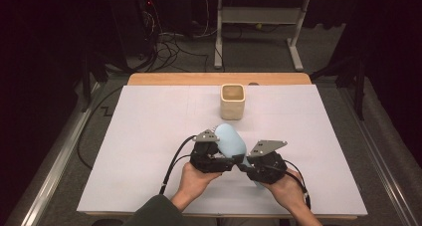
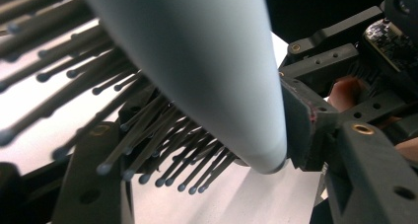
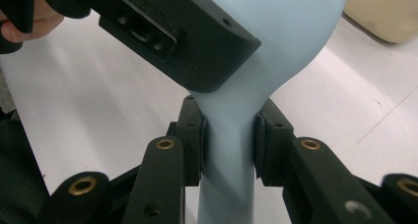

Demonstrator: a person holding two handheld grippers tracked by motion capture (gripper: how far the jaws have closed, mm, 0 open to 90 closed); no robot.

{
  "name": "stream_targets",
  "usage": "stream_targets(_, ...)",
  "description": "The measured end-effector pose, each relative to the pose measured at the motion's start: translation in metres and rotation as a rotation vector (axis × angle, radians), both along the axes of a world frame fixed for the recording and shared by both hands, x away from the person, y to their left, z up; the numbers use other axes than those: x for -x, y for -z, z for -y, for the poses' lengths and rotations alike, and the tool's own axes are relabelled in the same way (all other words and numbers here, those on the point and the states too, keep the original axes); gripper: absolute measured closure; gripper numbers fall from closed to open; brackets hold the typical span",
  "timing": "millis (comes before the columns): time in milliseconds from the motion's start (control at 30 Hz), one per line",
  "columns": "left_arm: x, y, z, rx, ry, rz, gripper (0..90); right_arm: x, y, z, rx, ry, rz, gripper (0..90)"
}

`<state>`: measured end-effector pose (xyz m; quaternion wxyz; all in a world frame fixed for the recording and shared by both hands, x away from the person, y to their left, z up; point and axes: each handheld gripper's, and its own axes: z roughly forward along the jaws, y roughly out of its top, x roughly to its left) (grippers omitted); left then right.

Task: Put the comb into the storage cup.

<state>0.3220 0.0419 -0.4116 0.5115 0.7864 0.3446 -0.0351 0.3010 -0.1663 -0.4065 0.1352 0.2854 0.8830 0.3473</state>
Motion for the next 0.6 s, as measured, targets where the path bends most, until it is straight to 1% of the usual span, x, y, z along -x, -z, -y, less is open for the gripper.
stream_targets(133,-0.0003,-0.0011,-0.0021,0.002,0.003,-0.002,45.2,-0.0009,-0.0005,-0.0025,0.003,0.000,0.005,70.3)
stream_targets(267,0.0002,-0.0026,-0.0039,0.006,0.002,-0.009,47.4,-0.0001,-0.0019,-0.0055,0.014,0.005,0.019,70.3)
stream_targets(333,0.0003,-0.0031,-0.0045,0.007,0.002,-0.011,48.2,-0.0007,-0.0025,-0.0061,0.016,-0.003,0.028,70.3)
stream_targets(467,-0.0005,-0.0039,-0.0054,0.007,0.007,-0.018,49.2,-0.0009,-0.0023,-0.0069,0.013,-0.003,0.028,70.2)
stream_targets(600,-0.0007,-0.0070,-0.0060,0.002,0.014,-0.009,50.4,-0.0013,-0.0022,-0.0071,-0.005,0.000,0.022,70.2)
